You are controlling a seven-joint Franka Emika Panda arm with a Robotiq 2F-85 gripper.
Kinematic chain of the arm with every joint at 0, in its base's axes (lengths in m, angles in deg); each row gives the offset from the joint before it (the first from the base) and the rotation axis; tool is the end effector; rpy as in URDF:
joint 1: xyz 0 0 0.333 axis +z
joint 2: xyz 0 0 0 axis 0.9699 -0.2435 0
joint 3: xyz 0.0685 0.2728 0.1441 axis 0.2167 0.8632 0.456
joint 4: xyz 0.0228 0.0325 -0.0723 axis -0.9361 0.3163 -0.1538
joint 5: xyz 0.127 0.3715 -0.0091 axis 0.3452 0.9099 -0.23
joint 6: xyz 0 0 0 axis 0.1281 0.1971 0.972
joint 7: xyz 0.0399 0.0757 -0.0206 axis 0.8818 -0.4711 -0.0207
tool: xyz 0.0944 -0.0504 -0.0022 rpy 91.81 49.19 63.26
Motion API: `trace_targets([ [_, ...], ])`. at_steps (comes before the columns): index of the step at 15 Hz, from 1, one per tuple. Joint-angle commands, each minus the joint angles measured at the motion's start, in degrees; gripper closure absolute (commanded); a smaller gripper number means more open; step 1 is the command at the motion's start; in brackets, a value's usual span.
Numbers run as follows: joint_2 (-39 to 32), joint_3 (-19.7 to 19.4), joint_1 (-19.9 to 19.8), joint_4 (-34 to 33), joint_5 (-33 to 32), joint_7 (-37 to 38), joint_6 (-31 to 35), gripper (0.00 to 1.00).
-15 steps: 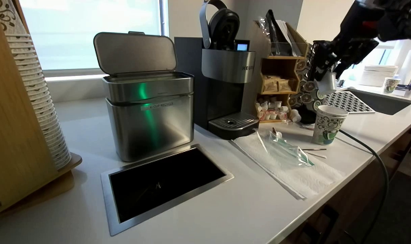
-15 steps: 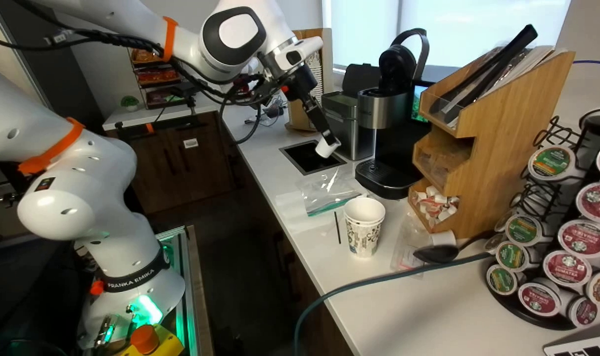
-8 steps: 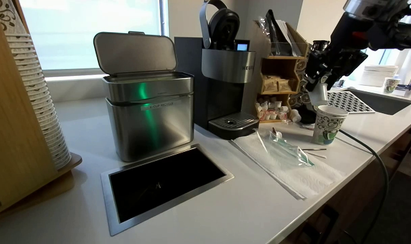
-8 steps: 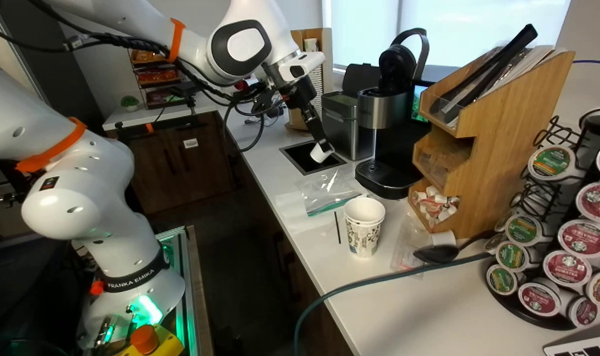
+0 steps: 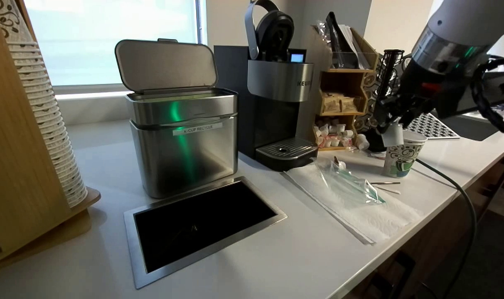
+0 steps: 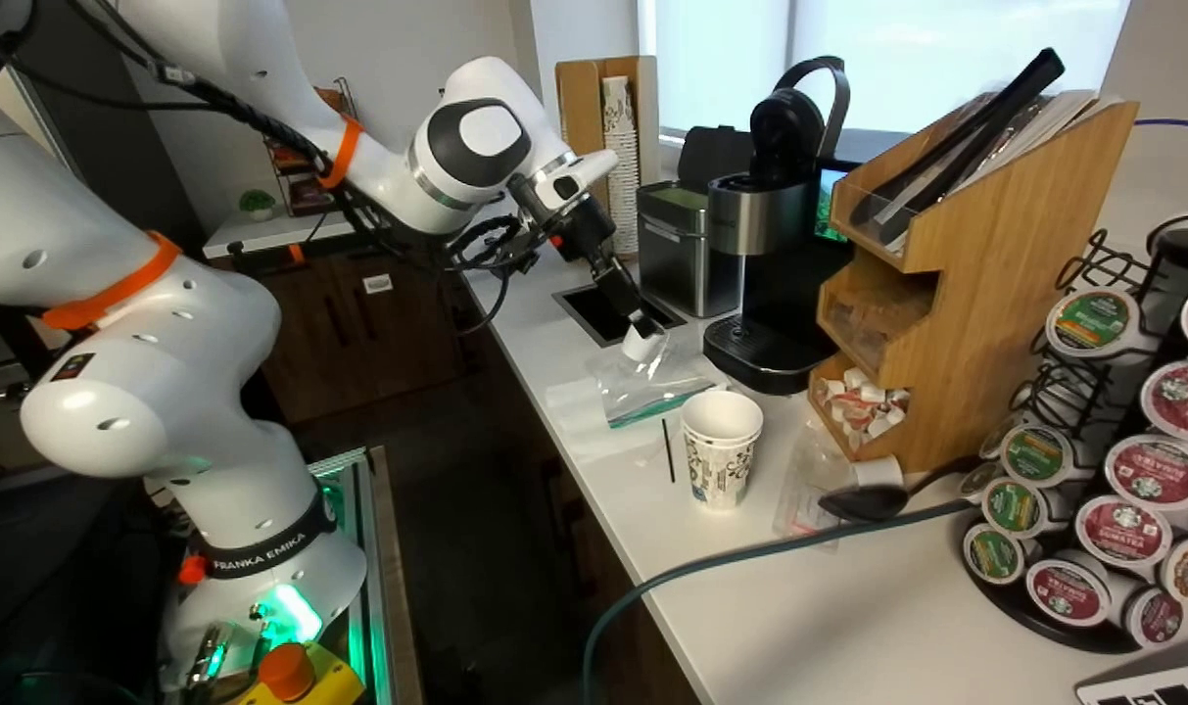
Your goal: Remove the coffee pod from the coffeemaker.
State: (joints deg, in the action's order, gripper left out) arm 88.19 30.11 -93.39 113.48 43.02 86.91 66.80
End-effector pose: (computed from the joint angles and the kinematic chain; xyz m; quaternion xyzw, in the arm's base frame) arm 0.4083 0.0281 0.3916 0.9386 -0.1734 0.2439 0.1718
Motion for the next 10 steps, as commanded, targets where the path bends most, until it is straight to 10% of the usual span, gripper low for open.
trace_targets([
  [1, -1.3, 7.5, -7.3, 2.5, -13.4, 13.4, 2.9, 0.72],
  [10, -9.3, 13.9, -15.7, 0.1, -37.8, 37.0, 3.6, 0.72],
])
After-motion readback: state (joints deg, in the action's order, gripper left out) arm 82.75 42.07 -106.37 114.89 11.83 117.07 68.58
